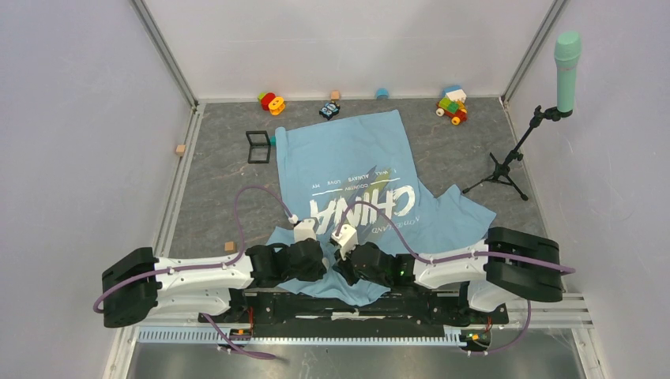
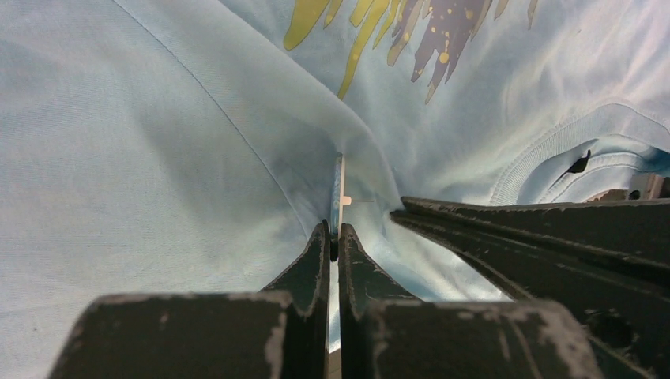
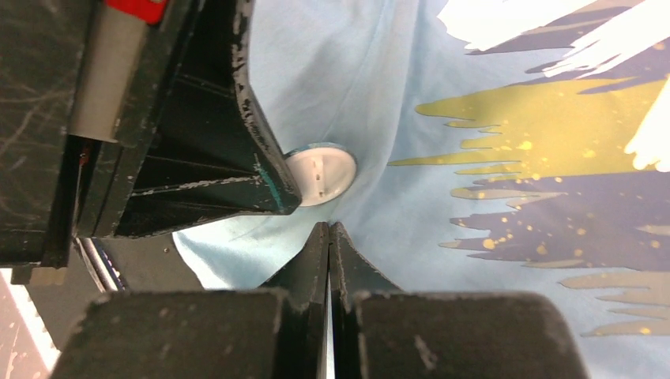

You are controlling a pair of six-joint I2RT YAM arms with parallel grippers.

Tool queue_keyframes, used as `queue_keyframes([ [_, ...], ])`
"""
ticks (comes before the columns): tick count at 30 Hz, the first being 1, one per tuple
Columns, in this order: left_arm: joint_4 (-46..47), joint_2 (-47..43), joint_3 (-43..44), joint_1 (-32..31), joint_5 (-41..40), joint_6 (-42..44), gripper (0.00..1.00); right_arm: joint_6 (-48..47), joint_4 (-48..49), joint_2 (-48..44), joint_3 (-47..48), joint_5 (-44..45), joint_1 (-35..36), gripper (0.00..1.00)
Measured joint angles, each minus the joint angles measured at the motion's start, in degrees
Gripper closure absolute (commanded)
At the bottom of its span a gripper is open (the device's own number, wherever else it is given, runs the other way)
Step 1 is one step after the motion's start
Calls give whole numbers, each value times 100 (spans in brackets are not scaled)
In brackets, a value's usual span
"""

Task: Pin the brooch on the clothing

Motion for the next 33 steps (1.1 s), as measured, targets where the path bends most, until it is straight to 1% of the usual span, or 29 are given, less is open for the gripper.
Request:
queue_keyframes([
  [4,2,0,-9,0,20,2,98,74,-103,-168,-24,240,0,100],
  [9,9,17,-9,0,109,2,98,74,-96,-293,-26,341,0,100],
  [21,48,83,-9,0,146,2,98,-271,234,-275,-87,-197,17,100],
  [33,59,83,-9,0,146,4,98,-350,341,35,-87,-378,48,100],
])
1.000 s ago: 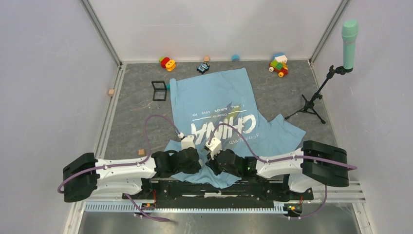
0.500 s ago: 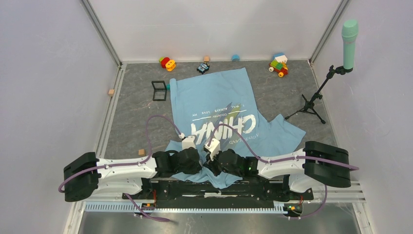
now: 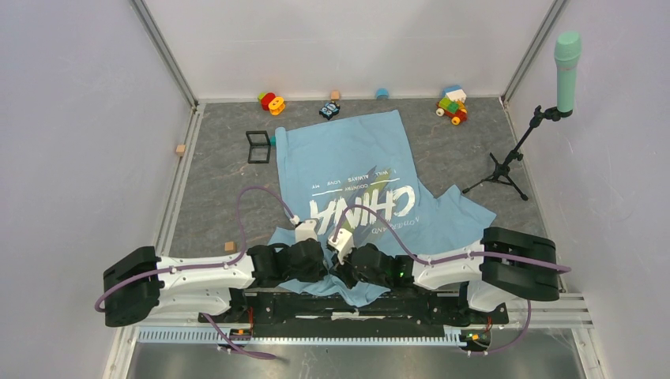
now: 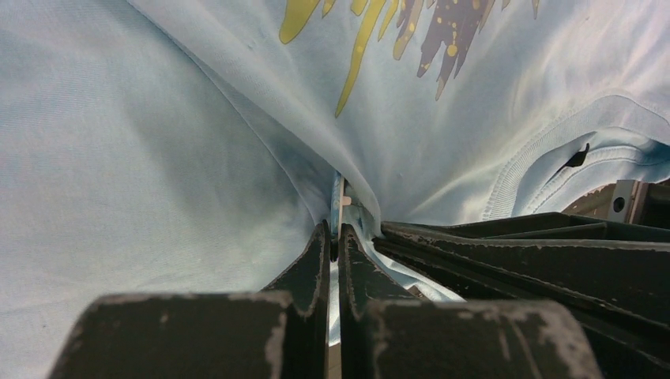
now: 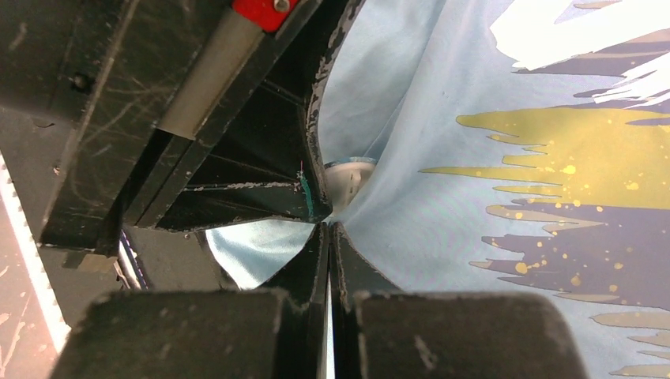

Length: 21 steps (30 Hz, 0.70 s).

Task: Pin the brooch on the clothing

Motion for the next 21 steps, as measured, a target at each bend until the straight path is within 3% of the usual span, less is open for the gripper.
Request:
queue_keyframes([
  [21,426,-243,-374,2,-2,-22,98,-9,479,474,-13,-238,-2,100],
])
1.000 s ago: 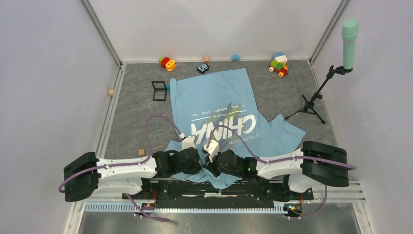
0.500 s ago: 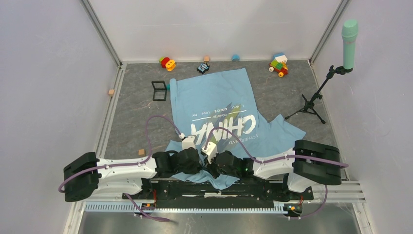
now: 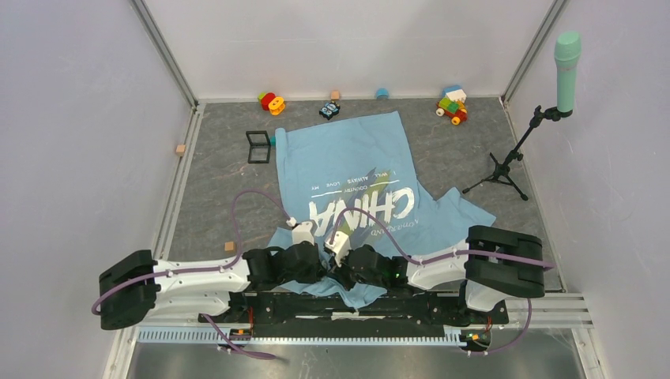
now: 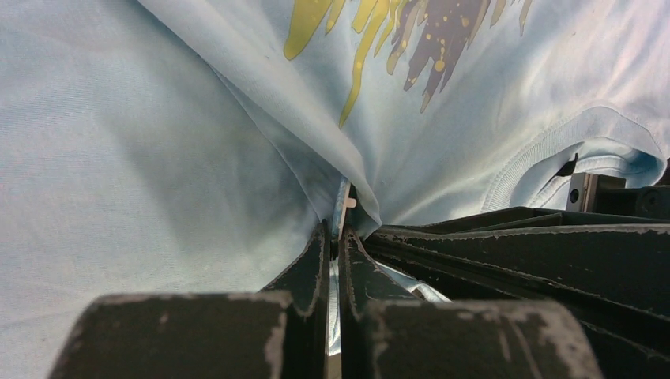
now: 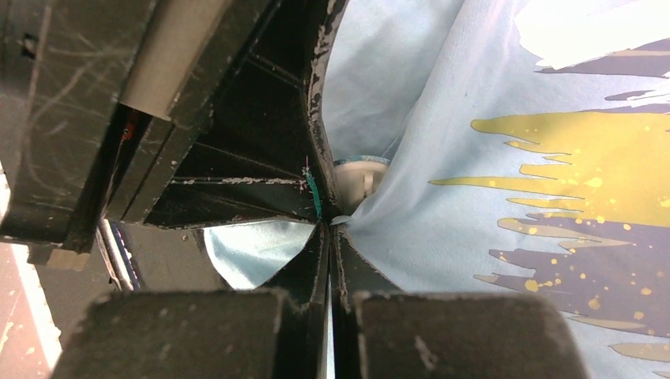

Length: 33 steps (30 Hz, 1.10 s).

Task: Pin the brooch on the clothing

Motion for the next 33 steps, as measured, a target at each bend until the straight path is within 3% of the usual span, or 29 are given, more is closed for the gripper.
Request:
queue_keyframes([
  [17,811,-452,-636,2,111,155,98,-195,205,144,-74,-363,-59,100],
  [18,848,-487,-669,7,122,199,98,-216,219,144,-81,-378,-59,97],
  [21,872,-625,-734,15,203,330,98,-249,258,118,-116,-437,-59,72],
  [24,940,-721,-752,168,503,463,98,-262,297,-181,-326,-496,-9,54],
  [33,1233,-741,-763,1060,1631,946,98,-455,-269,-1851,-949,-184,39,31],
])
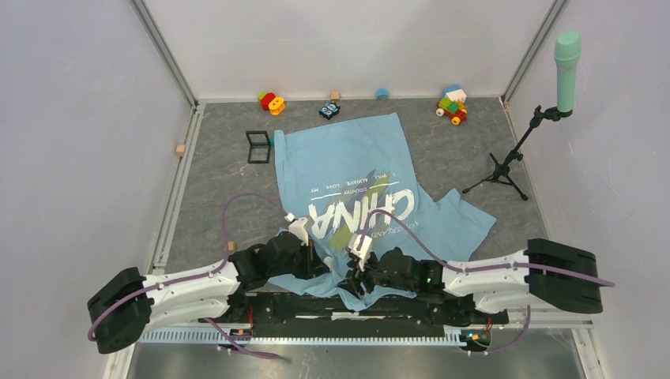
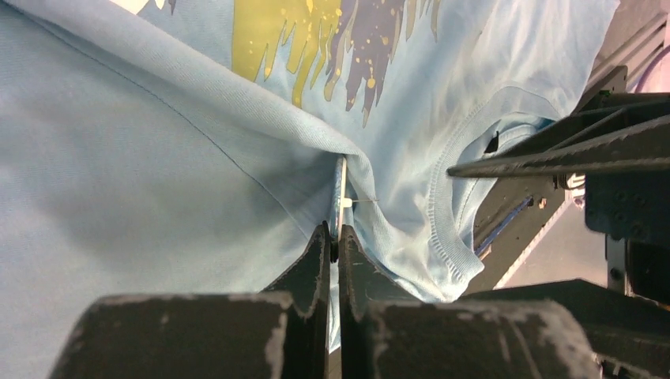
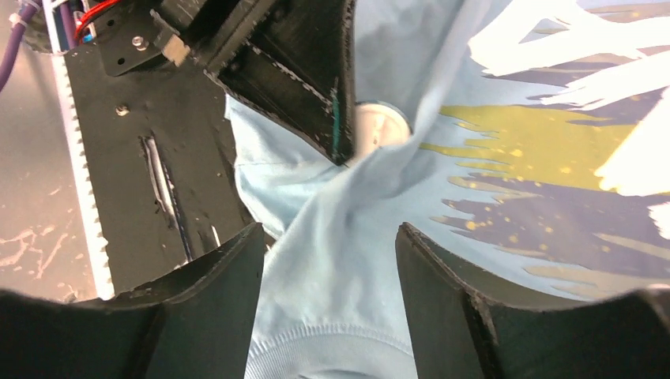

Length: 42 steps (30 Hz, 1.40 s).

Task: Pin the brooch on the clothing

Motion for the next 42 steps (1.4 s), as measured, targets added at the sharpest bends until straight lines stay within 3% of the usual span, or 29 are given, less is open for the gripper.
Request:
queue_keyframes([
  [5,-2,-9,0,203,304,140,98,-173,-229,-616,-302,280,0,29],
  [10,2,-7,0,223,435,199,98,-243,-144,-660,-358,428,0,30],
  [25,133,46,0,238,570,201,98,-254,748,509,-66,645,0,41],
  [27,162,46,0,238,588,201,98,-260,828,675,-11,645,0,49],
  [34,249,52,0,238,595,201,98,-330,968,1207,188,570,0,97],
  [35,254,52,0,238,597,201,98,-343,973,1228,192,555,0,100],
  [42,275,173,-2,243,647,262,98,-409,1025,1427,240,372,0,100],
])
